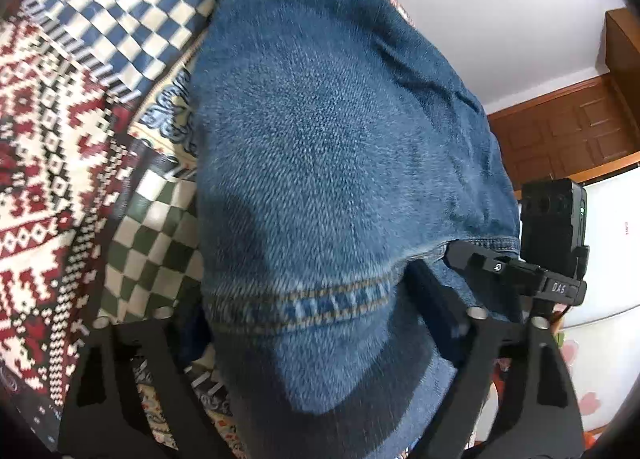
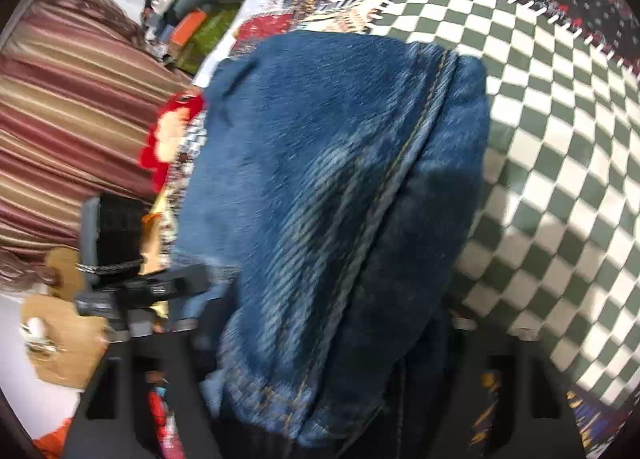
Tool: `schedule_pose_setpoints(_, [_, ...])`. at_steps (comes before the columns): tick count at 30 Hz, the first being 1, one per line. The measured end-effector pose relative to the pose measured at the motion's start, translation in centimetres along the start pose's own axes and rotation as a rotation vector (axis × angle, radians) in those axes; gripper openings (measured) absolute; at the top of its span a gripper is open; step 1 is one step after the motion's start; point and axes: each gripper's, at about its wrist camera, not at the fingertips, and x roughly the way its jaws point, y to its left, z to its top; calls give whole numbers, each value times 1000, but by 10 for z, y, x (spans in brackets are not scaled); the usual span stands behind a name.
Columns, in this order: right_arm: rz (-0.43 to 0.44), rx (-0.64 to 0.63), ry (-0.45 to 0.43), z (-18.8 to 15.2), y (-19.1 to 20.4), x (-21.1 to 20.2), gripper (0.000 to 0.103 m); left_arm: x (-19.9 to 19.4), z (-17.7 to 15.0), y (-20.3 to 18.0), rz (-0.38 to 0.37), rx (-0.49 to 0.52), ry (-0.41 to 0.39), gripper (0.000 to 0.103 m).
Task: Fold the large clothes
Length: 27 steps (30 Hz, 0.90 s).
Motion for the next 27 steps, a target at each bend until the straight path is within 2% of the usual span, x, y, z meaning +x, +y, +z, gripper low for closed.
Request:
schedule_pose_setpoints(5, [4, -23, -7, -4, 24, -8, 45, -26, -8, -22, 61, 77, -51, 68])
schedule_pose_setpoints(9, [-8, -93, -43, -5, 58, -24, 42, -57, -6, -44, 89, 138, -114, 66])
schedule_pose_setpoints(14, [27, -127, -98, -1, 100, -45, 42, -110, -9, -64, 117, 205, -208, 66])
schedule_pose_setpoints(20, [55, -187, -144, 1, 154, -54, 42, -179, -19, -51, 121, 219, -300, 66])
schedule_pose_setpoints(24, [64, -210, -134, -8, 177, -44, 42, -202, -31, -33, 145, 211, -313, 66])
schedule_pose_setpoints(27, [69, -197, -96, -12, 184, -21, 42, -206, -38, -12, 167, 187, -293, 66])
